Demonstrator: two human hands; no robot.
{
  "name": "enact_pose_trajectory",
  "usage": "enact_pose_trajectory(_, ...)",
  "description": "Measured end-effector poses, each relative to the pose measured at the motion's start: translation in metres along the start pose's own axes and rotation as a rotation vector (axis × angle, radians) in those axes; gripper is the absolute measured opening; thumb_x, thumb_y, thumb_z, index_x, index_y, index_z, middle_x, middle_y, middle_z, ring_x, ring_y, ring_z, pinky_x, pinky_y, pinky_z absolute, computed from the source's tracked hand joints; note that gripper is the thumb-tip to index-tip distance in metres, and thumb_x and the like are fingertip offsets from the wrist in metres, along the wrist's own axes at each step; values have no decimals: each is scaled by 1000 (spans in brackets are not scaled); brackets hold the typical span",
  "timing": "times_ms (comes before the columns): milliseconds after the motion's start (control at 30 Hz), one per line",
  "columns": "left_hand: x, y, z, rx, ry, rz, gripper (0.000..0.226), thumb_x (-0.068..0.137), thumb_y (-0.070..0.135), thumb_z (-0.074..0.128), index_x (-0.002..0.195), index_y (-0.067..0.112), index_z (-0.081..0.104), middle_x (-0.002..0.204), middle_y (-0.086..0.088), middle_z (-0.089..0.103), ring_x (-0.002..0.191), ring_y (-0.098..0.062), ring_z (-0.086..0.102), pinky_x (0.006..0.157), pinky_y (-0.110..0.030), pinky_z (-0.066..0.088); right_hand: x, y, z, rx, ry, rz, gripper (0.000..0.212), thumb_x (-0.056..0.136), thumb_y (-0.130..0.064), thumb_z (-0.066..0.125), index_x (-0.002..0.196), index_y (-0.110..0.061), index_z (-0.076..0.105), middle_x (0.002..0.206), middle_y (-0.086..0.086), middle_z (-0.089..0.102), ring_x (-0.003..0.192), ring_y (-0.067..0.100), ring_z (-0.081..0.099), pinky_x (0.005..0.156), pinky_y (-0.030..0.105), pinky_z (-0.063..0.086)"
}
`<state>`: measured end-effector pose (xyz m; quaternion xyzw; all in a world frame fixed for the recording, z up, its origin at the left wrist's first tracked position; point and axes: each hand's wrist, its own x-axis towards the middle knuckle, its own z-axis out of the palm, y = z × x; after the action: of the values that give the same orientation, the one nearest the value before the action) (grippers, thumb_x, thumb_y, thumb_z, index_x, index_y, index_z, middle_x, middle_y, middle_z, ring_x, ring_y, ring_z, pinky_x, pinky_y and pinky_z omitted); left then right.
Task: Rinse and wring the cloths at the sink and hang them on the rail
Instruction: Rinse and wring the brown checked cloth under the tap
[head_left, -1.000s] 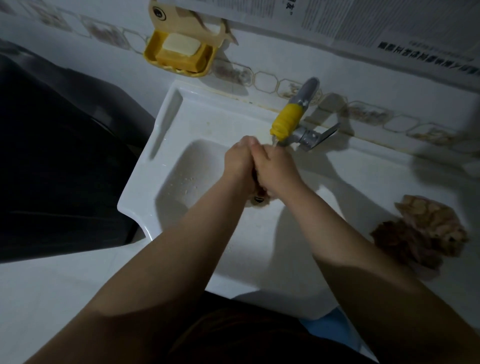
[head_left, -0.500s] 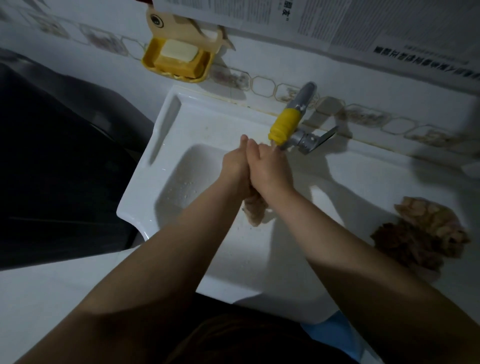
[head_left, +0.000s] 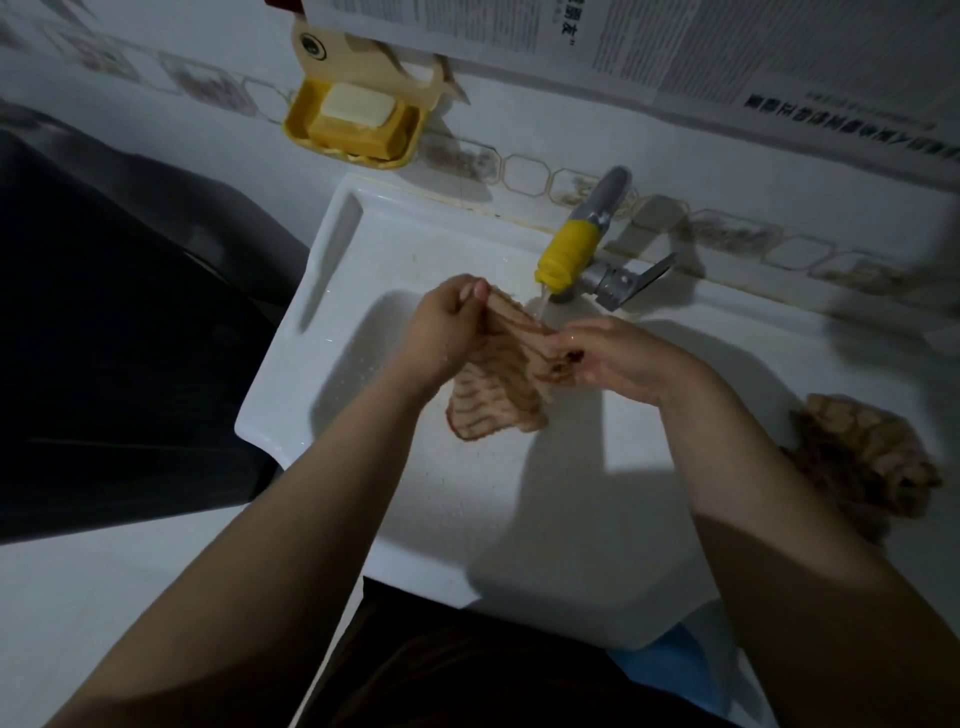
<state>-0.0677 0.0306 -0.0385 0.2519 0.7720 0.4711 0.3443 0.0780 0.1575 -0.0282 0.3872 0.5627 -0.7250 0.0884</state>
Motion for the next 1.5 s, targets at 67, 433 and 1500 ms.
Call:
enact_pose_trajectory(67, -2, 3, 4, -88, 73, -42, 24, 102, 21, 41, 88, 16, 61, 77, 3, 61, 77, -16, 57, 78, -33, 47, 2, 3, -1, 52, 77, -35, 20, 89, -9, 59, 74, -16, 70, 84, 0, 72, 90, 16, 65, 92, 36, 45)
enact_pose_trajectory(433, -16, 26, 56, -193, 78, -449, 32, 100, 26, 41, 95, 2, 62, 81, -9, 62, 82, -30, 60, 61, -32, 47, 24, -18, 61, -330, 695, -184, 39, 99, -32, 43, 66, -13, 51, 84, 21, 64, 89, 37, 62, 69, 32, 39)
enact_pose_trajectory(1500, -31, 5, 23, -573, 127, -262, 22, 94, 24, 48, 81, 13, 60, 76, -10, 60, 74, -23, 57, 67, -34, 48, 0, 7, 36, -302, 624, -274, 36, 93, -40, 56, 62, -22, 49, 60, -9, 51, 64, 11, 51, 59, 25, 36)
